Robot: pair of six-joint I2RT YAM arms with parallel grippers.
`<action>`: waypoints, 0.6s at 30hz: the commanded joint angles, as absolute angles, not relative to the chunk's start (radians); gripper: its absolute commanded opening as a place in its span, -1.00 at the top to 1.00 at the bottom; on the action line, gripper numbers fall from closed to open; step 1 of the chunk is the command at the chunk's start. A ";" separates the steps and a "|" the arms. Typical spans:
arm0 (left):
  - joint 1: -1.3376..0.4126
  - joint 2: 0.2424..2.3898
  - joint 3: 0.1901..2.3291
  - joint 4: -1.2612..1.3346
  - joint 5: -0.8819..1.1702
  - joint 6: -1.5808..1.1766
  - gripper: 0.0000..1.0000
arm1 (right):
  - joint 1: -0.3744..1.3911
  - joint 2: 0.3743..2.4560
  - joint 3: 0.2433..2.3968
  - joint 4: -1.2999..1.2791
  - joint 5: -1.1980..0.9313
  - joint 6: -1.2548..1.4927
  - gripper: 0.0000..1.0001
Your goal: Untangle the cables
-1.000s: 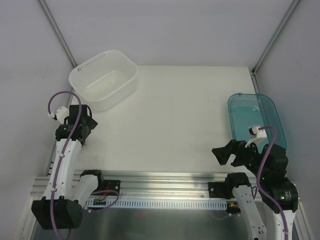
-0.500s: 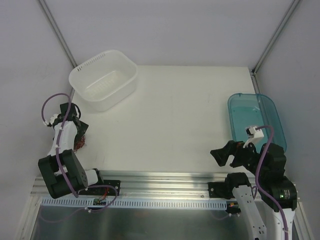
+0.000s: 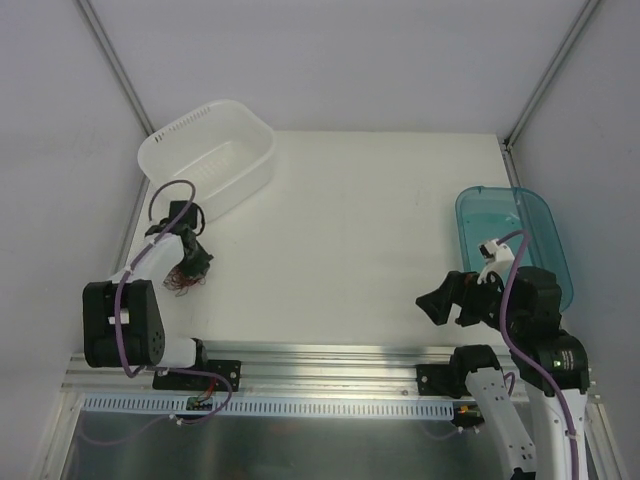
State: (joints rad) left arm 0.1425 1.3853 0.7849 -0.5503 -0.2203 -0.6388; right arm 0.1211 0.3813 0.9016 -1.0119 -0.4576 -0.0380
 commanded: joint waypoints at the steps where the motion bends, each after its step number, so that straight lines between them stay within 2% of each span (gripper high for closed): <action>1: 0.006 1.333 0.758 -0.552 -0.126 -0.612 1.00 | 0.126 0.426 0.917 -0.971 -0.503 -0.045 -0.91; 6: -0.291 1.267 0.750 -0.545 -0.074 -0.615 1.00 | 0.135 0.480 0.914 -0.937 -0.508 -0.032 -0.88; 10: -0.544 1.301 0.846 -0.534 -0.051 -0.539 1.00 | 0.192 0.538 0.881 -0.865 -0.474 0.027 -0.88; 18: -0.889 1.469 1.046 -0.523 -0.041 -0.281 0.95 | 0.567 0.675 0.815 -0.642 -0.178 0.179 -0.88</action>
State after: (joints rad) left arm -0.8131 1.4292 0.9848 -0.5220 -0.0513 -0.4194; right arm 0.4599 0.6495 0.8429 -0.8017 -0.3214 0.0849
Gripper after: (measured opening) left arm 0.018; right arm 0.938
